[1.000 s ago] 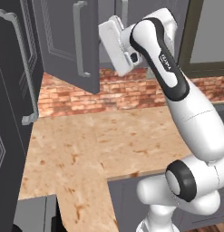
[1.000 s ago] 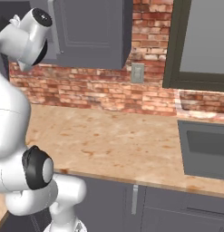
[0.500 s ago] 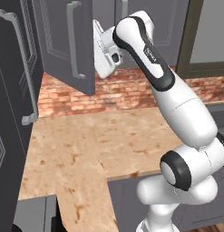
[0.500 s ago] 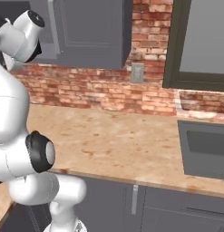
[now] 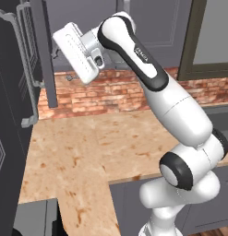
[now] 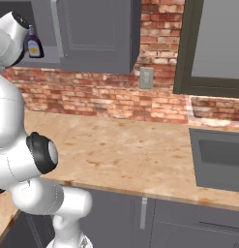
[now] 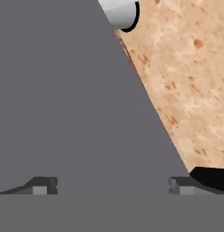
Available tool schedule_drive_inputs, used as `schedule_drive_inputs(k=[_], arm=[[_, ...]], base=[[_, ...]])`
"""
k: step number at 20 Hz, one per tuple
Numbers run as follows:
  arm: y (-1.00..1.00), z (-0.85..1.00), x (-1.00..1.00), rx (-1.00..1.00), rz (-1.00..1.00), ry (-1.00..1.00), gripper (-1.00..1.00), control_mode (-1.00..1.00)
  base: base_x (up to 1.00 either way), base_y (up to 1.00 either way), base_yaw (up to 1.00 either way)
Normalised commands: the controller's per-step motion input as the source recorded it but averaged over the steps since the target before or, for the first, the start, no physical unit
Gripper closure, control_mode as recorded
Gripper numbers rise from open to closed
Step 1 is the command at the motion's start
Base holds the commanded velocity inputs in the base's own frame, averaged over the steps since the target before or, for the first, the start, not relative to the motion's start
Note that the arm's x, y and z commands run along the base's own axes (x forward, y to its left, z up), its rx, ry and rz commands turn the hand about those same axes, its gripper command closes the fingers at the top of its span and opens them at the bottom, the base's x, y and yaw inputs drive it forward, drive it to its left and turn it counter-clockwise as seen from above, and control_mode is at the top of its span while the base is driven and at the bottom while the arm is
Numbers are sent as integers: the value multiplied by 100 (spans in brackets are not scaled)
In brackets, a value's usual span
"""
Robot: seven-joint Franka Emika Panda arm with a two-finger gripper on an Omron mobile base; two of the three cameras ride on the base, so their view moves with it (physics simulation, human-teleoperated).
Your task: The dining table condiment station is running low on condiment bottle. Refill the condiment station by opening the cabinet and taking the condiment bottle from the cabinet and placing it on the dining table.
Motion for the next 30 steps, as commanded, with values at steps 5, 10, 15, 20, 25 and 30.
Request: schedule_drive_inputs(k=[5,10,15,20,25,30], arm=[[77,-8,-32,0,10,-12,-100,-100],[-5,0,-56,-8,0,-31,-100,-100],[-76,0,-81,-5,0,-33,-100,-100],[-96,0,-59,-3,0,-30,-100,-100],[-73,-1,-12,0,0,-22,-100,-100],[-39,-7,-5,-3,0,-22,-100,-100]], base=[[0,0,0],[0,0,0],[0,0,0],[0,0,0],[0,0,0],[0,0,0]])
